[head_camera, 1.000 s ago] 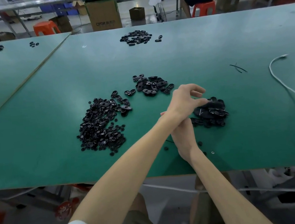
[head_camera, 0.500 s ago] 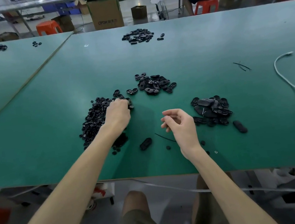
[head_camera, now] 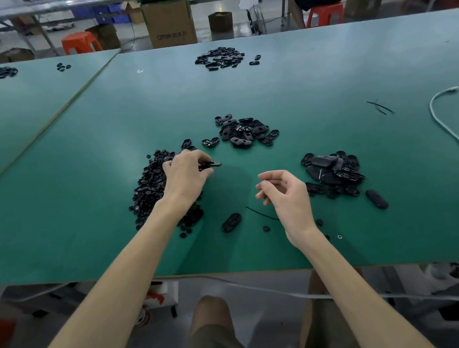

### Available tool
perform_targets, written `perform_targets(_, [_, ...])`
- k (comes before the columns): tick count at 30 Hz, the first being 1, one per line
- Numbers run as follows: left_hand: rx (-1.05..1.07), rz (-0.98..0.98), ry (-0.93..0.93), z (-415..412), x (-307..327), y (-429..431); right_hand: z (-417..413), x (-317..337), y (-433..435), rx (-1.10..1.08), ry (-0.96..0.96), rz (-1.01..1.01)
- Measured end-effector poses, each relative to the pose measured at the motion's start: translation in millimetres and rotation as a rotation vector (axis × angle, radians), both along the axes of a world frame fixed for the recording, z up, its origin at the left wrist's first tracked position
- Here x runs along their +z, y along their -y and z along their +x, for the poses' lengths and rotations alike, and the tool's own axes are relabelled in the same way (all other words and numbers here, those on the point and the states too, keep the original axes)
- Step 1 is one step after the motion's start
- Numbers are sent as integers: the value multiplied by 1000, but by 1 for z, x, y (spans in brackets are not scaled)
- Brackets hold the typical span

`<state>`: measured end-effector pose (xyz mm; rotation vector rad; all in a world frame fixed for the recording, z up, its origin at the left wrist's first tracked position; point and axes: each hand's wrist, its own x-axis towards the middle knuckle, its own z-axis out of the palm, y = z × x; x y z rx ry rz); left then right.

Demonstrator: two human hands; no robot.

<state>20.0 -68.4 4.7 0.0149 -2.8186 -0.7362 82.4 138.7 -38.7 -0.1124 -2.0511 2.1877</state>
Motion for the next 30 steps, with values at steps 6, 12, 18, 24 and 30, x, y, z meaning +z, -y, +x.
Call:
perform_targets(6, [-49,170,37,10,6,-3,-1,-1,0,3,-2,0])
perform_targets(12, [-277,266,-53,28,9,-19,-2,-1,0,12,-14,-36])
perform_targets(18, [-473,228,-49,39,-2,-33,-1,0,0,67,-25,-28])
perform_targets(24, [-398,182,-37,33,-11,-24,1,0,0,17,-18,-43])
perform_targets(30, [-191,-3,-82,26,-11,-9,1,2,0,32,-17,-41])
